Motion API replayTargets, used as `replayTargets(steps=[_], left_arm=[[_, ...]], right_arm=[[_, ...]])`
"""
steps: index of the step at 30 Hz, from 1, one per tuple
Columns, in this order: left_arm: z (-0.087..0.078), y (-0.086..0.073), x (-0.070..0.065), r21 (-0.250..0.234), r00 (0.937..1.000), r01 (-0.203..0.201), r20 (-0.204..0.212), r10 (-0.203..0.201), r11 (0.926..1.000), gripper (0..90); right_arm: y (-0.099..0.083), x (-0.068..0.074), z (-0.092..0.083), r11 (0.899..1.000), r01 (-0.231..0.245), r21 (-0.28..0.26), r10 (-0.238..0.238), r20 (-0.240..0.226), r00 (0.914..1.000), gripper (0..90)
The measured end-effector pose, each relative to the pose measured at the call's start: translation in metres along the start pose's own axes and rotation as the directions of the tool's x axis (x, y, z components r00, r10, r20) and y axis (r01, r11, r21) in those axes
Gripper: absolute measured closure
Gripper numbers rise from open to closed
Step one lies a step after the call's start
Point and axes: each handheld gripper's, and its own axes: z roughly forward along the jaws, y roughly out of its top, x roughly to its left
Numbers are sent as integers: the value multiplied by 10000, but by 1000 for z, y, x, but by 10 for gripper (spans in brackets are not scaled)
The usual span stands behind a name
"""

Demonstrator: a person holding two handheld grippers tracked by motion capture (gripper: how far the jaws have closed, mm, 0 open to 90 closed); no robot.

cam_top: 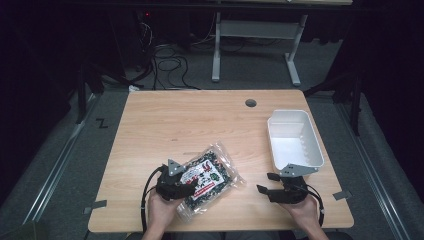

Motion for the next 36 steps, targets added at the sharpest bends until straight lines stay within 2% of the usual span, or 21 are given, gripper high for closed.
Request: replayTargets(steps=[6,10,21,25,31,33,36], left_arm=[[4,0,0,252,10000,-15,-55,17,9997,302],[5,0,0,397,9997,-142,-215,150,9991,291],[6,-1,3,865,9984,194,-540,-148,9961,277],[3,-1,5,805,9974,239,-701,-182,9965,283],[8,-2,6,1212,9965,374,-789,-279,9919,268],[11,-2,6,1423,9973,405,-664,-313,9890,262],[13,-3,6,1591,9974,331,-681,-225,9867,247]], right_arm=[[-1,1,0,9997,247,28,-247,183,9995,369],[-2,0,0,9999,146,-51,-145,205,9997,369],[-4,0,0,9997,248,-91,-244,469,9986,367],[-4,0,0,9996,274,-88,-269,491,9984,367],[-4,0,-2,9991,295,-300,-283,417,9987,356],[-4,0,-2,9989,303,-360,-287,430,9987,358],[-4,1,-2,9983,325,-485,-306,395,9987,366]])
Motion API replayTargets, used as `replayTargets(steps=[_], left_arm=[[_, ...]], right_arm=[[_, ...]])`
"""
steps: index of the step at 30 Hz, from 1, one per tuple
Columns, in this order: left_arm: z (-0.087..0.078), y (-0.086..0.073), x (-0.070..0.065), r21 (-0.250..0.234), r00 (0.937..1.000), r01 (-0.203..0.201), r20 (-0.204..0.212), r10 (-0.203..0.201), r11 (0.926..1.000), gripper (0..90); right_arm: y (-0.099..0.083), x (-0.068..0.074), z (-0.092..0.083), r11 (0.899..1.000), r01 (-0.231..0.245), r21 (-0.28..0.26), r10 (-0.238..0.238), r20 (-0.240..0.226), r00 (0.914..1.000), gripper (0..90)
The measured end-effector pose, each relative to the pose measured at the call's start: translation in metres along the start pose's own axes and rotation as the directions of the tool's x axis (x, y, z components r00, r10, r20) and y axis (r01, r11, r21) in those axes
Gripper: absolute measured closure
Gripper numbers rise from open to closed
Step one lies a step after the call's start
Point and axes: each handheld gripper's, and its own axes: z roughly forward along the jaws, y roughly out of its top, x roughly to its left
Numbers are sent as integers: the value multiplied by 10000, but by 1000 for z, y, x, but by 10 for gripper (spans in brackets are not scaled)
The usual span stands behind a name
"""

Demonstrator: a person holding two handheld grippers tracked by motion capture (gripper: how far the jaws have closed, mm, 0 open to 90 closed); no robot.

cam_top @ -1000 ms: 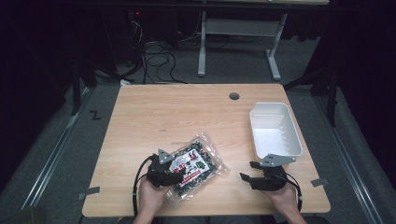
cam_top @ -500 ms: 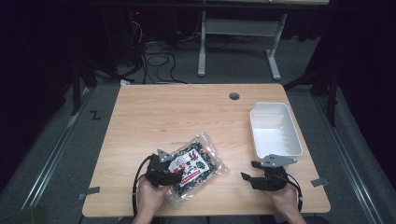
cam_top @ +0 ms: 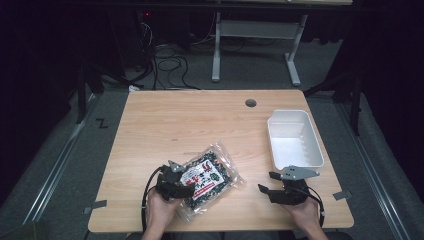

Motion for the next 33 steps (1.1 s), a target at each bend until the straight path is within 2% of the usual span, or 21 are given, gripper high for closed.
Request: replayTargets(steps=[4,6,8,15,18,20,22,23,24,28,32,33], left_arm=[[3,0,-1,174,10000,39,82,-41,9998,240],[5,-1,1,212,9988,276,386,-284,9994,238],[5,-1,2,231,9986,293,435,-303,9993,232],[6,-1,1,166,9985,136,521,-145,9998,231],[8,0,-1,39,9985,-68,535,66,10000,231],[8,0,-2,35,9985,-111,544,109,9999,231],[9,0,-3,7,9983,-125,571,124,9999,230],[9,0,-3,-3,9983,-139,573,139,9999,230],[9,0,-4,-28,9980,-171,602,173,9998,230],[10,1,-5,-23,9974,-139,705,140,9999,229],[11,2,-8,-11,9969,-262,746,262,9997,230],[11,2,-8,-11,9967,-287,766,287,9996,230]], right_arm=[[1,1,-1,10000,6,-64,-6,-8,10000,349],[1,1,-1,9999,-37,-121,37,-16,10000,336],[1,0,0,10000,-52,-2,52,-28,10000,327],[1,1,3,9995,-175,258,181,-220,9996,331],[4,4,5,9979,-158,625,150,143,9998,387],[4,5,6,9972,-127,743,119,123,9999,403],[8,9,6,9963,-190,835,209,-216,9995,405],[8,9,6,9963,-190,835,209,-216,9995,405],[10,10,8,9963,-225,828,262,-434,9987,374],[19,8,18,9940,-705,838,776,-841,9934,351],[26,10,30,9943,-547,920,629,-887,9941,351],[31,13,42,9911,-469,1247,578,-856,9947,352]])
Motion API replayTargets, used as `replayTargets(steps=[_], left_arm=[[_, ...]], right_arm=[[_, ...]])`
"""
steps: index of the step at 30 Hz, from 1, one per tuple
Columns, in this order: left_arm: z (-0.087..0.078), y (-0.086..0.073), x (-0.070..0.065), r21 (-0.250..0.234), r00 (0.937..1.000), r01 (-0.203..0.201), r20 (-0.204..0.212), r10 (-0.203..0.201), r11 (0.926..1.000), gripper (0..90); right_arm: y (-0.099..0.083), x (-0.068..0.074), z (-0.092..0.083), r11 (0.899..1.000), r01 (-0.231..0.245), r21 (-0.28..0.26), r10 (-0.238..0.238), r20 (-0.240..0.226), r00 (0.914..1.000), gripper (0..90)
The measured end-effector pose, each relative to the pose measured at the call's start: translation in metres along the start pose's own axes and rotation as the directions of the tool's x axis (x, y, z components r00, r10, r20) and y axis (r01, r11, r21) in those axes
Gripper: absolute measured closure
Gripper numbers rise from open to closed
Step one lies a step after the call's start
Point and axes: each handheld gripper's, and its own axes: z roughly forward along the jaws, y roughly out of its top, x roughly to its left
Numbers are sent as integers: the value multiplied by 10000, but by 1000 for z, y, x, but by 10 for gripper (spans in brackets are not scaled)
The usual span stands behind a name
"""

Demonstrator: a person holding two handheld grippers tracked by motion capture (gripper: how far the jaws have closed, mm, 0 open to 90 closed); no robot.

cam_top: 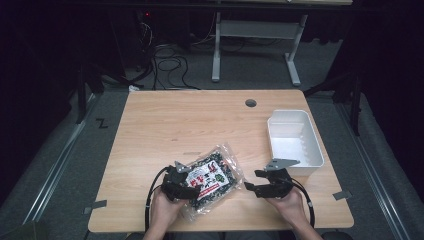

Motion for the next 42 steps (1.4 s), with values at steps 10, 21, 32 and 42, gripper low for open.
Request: replayTargets(steps=[10,21,32,42], left_arm=[[1,1,-4,14,9997,-224,119,224,9997,229],[3,2,-6,-38,9990,-374,243,375,9993,227],[4,2,-7,-67,9987,-472,207,473,9989,226],[4,3,-7,-28,9978,-610,276,610,9981,221]], right_arm=[[15,0,32,9962,-307,819,306,33,9995,310],[20,-14,50,9851,-1097,1324,1133,-202,9934,264],[23,-9,53,9822,-971,1605,1107,-776,9908,444],[23,-13,51,9817,-1083,1567,1259,-1071,9862,637]])
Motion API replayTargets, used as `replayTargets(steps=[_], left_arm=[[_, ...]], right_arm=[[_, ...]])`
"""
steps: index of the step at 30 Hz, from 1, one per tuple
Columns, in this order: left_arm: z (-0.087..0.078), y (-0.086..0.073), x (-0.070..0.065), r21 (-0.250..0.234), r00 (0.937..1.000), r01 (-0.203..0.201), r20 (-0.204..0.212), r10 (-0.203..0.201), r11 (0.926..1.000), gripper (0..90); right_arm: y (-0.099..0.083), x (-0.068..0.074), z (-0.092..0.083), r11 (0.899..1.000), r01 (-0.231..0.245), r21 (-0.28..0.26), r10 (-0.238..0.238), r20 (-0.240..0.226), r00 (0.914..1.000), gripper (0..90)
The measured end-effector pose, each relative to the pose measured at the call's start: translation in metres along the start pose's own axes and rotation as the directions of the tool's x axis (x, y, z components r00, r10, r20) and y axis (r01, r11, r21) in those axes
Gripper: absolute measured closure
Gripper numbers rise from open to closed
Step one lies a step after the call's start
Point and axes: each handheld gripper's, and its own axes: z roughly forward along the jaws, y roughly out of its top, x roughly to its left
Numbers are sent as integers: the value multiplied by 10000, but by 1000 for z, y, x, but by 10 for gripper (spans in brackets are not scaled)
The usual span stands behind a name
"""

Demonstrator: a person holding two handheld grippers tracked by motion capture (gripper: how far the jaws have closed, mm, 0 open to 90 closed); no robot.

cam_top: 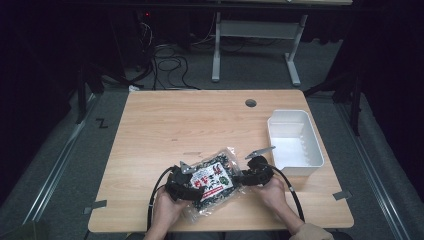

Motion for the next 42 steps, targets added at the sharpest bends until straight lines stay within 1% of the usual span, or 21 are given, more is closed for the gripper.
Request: replayTargets(steps=[2,3,4,7,8,9,10,11,12,14,17,19,20,22,24,25,27,28,32,41,42], left_arm=[[0,0,0,-15,10000,0,37,0,10000,221],[0,0,0,-25,10000,10,55,-10,10000,220],[0,0,0,-35,10000,14,78,-14,10000,219],[1,0,1,-70,9999,38,129,-37,10000,219],[1,0,1,-56,9999,20,135,-19,10000,218],[1,0,1,-58,9999,19,130,-18,10000,219],[1,0,1,-56,9999,34,128,-34,10000,219],[0,0,1,-44,9999,61,141,-60,10000,219],[0,0,2,-62,9998,109,186,-108,9999,218],[0,0,2,-92,9996,157,249,-154,9998,218],[0,1,2,-146,9990,223,394,-217,9996,217],[0,1,2,-228,9988,230,443,-220,9995,213],[-2,1,0,-338,9993,53,378,-41,9994,215],[-2,1,-1,-370,9992,-32,388,46,9993,219],[-3,1,-1,-506,9980,58,630,-26,9987,234],[-3,1,-1,-597,9982,21,602,15,9982,255],[-4,1,-1,-729,9974,77,724,-24,9973,257],[-4,1,-1,-682,9982,21,598,20,9977,255],[-4,1,-1,-528,9986,-53,528,81,9986,256],[-3,0,-1,-434,9993,-21,375,38,9991,264],[-4,0,0,-438,9994,-8,353,24,9990,268]], right_arm=[[0,0,-1,10000,-34,2,34,-19,10000,645],[0,1,-2,10000,83,25,-83,25,10000,660],[1,1,-2,9999,134,36,-134,88,9999,709],[2,1,-6,9998,200,-13,-200,114,9997,724],[2,1,-7,9995,302,-33,-302,178,9994,729],[2,5,-8,9986,520,-48,-517,396,9979,735],[2,5,-8,9986,520,-48,-517,396,9979,735],[1,5,-9,9986,511,-115,-506,393,9979,759],[1,5,-13,9967,759,-289,-739,667,9950,814],[1,6,-14,9967,759,-292,-738,676,9950,817],[3,11,-18,9934,1122,-243,-1090,1052,9885,823],[4,12,-21,9925,1164,-380,-1119,1062,9880,830],[6,13,-25,9911,1202,-568,-1135,1089,9875,838],[7,13,-30,9905,1182,-701,-1098,1126,9875,845],[9,12,-35,9893,1186,-855,-1082,1176,9871,855],[10,11,-40,9888,1172,-928,-1061,1168,9875,860],[11,10,-43,9878,1184,-1016,-1064,1165,9875,866],[14,10,-52,9855,1294,-1094,-1139,1379,9839,877],[19,8,-69,9822,1514,-1113,-1311,1712,9765,881],[22,4,-87,9778,1797,-1077,-1557,2005,9672,881],[23,4,-91,9753,1955,-1029,-1709,2091,9628,882]])
